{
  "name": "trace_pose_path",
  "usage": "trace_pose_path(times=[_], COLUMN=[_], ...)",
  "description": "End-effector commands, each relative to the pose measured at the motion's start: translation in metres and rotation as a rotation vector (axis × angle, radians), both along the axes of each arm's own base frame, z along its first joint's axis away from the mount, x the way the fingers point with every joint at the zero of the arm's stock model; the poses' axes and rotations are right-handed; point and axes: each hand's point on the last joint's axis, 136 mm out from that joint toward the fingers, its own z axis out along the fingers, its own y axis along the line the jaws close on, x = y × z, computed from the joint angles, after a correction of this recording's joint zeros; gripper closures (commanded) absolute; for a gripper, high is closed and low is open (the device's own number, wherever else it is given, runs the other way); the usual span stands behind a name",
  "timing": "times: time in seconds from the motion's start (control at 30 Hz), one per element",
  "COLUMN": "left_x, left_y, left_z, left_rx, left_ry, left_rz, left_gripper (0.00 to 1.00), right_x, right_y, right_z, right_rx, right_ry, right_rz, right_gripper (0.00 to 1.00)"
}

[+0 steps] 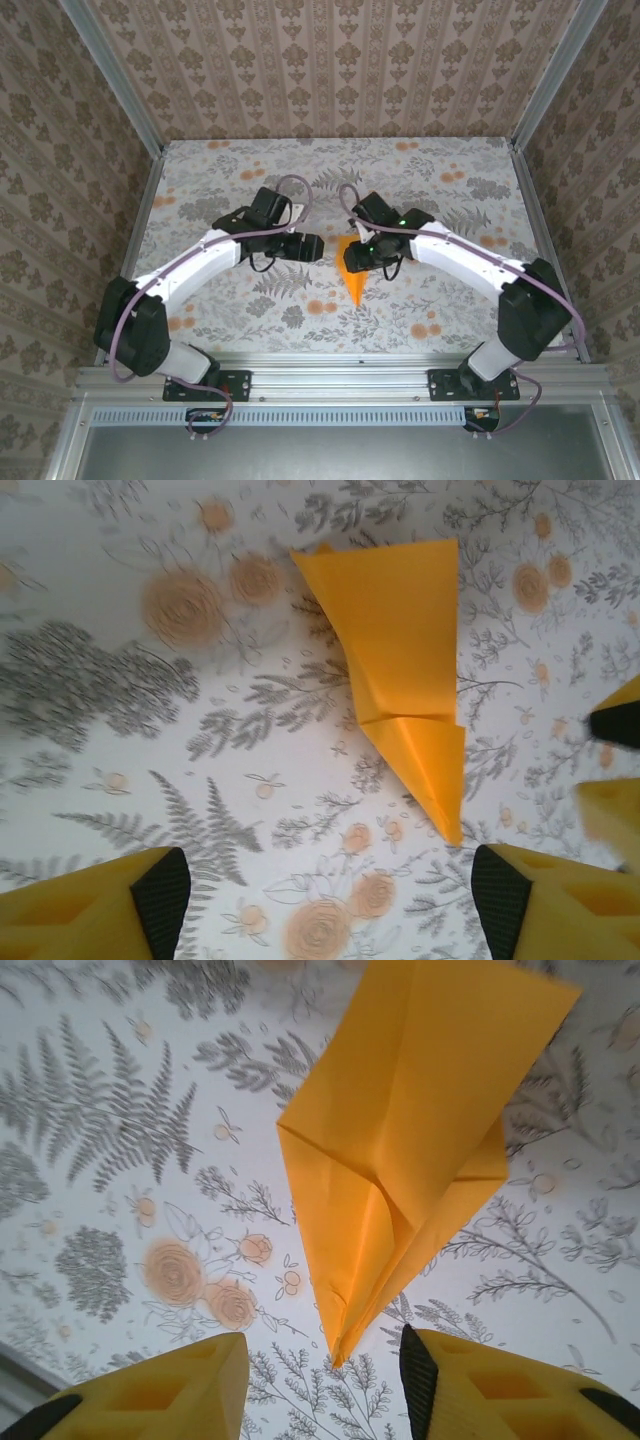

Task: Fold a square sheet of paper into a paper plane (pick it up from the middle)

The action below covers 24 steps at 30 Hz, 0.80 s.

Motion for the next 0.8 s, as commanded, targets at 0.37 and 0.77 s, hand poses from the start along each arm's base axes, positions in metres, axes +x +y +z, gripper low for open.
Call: trace_pose_path(times=[0.37,0.77], left_x=[0.08,0.103], left_y=[0.147,0.242], left_z=[-0.001,-0.036], left_rx=[0.39,0.504], left_ry=[-0.438,-0.522], left_rz=[0.32,0.542], left_gripper=[0.0,0.0], right_x=[0.049,0.079], right_y=[-0.116,-0.236], right_z=[0.032,0.01], right_rx=[0.082,-0.125], right_ry=[-0.475,-0.732], right_rz=[-0.181,-0.56], right_gripper=[0.16,0.0])
